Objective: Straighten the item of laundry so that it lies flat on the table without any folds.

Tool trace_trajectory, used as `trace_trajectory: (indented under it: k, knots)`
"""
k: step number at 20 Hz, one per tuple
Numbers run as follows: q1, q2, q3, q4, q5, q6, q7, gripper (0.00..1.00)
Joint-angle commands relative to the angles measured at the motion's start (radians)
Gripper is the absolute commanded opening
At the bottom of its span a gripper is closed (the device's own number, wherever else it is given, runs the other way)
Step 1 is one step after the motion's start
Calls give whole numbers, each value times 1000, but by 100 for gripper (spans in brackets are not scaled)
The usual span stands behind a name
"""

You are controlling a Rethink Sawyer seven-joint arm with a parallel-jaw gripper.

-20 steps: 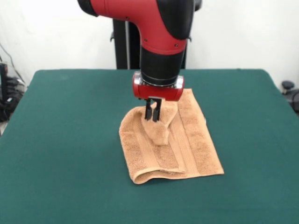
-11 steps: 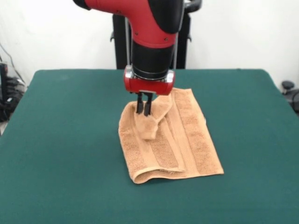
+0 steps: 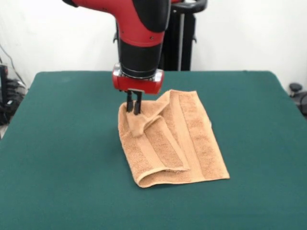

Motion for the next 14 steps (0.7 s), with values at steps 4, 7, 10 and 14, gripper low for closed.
trace_trajectory:
  k: [4,7,10,14]
  knots:
    - [-43,2,81,118,-85,-30,37,0]
    - [-54,-1,89,131,-95,-40,39,0]
    - [-63,-6,94,144,-106,-48,45,0]
    - [-67,-15,95,156,-115,-53,52,0]
